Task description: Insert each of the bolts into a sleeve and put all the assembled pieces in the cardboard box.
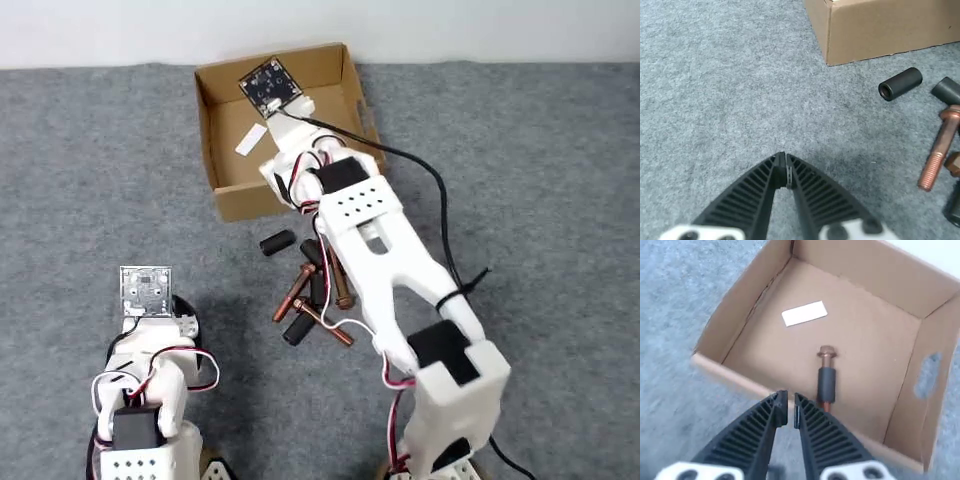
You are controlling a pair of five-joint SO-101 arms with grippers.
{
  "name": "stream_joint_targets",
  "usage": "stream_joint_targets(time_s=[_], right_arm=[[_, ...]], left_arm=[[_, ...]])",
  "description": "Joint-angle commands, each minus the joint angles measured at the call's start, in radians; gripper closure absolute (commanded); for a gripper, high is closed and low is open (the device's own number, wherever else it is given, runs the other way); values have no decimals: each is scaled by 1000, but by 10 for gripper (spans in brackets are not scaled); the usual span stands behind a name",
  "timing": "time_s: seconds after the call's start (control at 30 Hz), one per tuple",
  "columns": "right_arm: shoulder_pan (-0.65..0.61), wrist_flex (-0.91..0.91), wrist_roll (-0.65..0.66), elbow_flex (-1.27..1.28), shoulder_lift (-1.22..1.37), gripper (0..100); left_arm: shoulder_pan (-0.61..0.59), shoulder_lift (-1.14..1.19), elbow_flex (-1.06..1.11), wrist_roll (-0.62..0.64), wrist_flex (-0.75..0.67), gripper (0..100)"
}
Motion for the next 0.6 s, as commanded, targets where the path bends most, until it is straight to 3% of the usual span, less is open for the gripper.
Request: stream_joint_targets(time_s=[0.0, 0.2, 0.43, 0.57], right_arm=[[-13, 113, 5, -48, -110, 991], [-2, 320, 9, -48, -127, 991], [5, 441, 17, -48, -51, 991], [4, 493, 118, -61, 22, 990]], left_arm=[[-8, -5, -4, 0, -28, 995], [-8, -5, -4, 0, -28, 995], [-8, -5, -4, 0, -28, 994], [-8, -5, -4, 0, -28, 994]])
